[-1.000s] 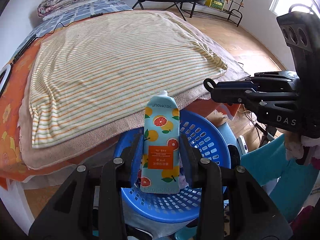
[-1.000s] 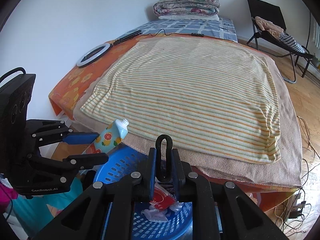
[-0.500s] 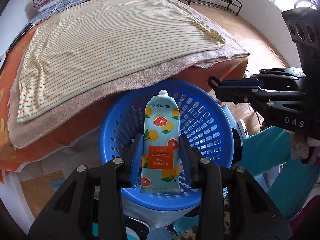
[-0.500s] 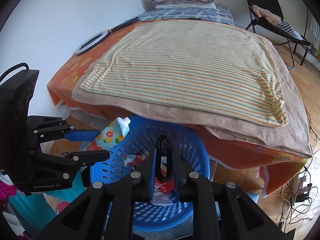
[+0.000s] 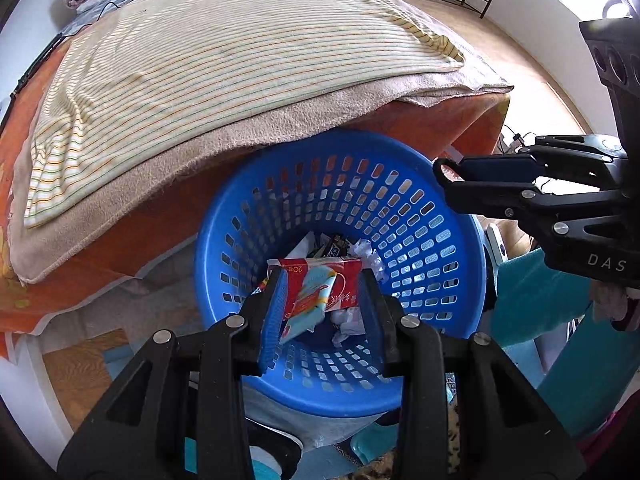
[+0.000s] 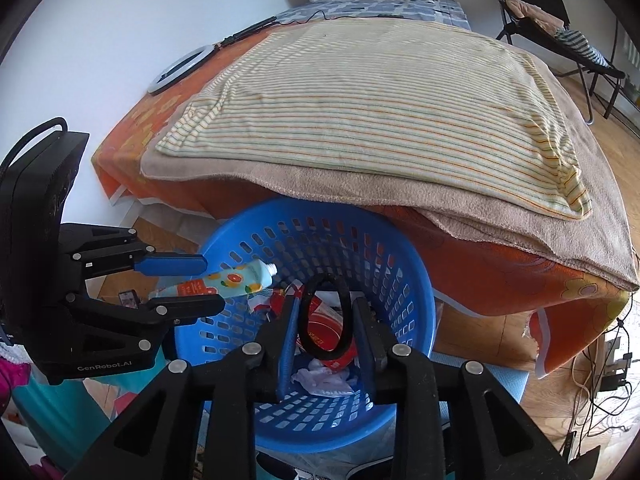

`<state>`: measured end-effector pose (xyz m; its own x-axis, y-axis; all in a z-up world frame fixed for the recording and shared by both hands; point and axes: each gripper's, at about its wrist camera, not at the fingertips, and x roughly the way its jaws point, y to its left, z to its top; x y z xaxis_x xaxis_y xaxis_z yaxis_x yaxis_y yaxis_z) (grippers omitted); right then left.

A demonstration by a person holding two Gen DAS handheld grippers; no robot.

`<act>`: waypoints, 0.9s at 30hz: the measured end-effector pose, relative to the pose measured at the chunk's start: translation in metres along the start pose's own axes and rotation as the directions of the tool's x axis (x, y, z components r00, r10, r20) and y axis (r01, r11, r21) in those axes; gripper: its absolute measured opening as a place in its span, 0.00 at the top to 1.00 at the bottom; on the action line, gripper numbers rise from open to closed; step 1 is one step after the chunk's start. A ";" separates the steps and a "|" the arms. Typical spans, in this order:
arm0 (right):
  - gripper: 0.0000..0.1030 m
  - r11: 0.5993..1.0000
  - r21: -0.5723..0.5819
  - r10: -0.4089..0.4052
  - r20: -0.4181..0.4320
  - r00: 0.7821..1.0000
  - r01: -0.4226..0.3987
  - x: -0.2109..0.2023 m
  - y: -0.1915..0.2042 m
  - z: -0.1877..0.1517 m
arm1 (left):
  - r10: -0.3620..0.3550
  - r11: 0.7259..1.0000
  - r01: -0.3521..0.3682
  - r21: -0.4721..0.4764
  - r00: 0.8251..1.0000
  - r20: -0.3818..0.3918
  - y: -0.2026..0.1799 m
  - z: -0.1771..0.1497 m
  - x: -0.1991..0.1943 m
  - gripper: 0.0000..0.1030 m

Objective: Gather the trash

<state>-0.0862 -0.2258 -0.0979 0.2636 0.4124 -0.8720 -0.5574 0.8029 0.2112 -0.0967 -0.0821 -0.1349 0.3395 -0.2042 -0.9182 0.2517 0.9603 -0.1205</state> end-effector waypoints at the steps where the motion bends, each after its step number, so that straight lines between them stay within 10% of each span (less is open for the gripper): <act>1: 0.72 1.000 0.000 -0.003 -0.003 1.000 0.003 0.001 0.000 0.000 | 0.002 1.000 -0.002 -0.002 1.000 -0.001 0.001 0.000 0.000 0.65; 14: 0.29 1.000 0.005 -0.030 -0.016 0.999 0.031 0.004 -0.003 -0.002 | 0.019 0.999 -0.019 -0.030 1.000 -0.004 0.010 0.001 0.002 0.53; 27: 0.16 0.993 0.030 -0.110 -0.016 0.994 0.110 0.000 -0.010 0.000 | 0.073 0.993 -0.067 -0.099 0.996 0.053 0.026 0.011 -0.015 0.32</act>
<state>-0.0802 -0.2335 -0.0999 0.3108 0.3150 -0.8968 -0.5013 0.8559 0.1270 -0.0856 -0.0565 -0.1201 0.4043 -0.1434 -0.9033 0.1374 0.9860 -0.0950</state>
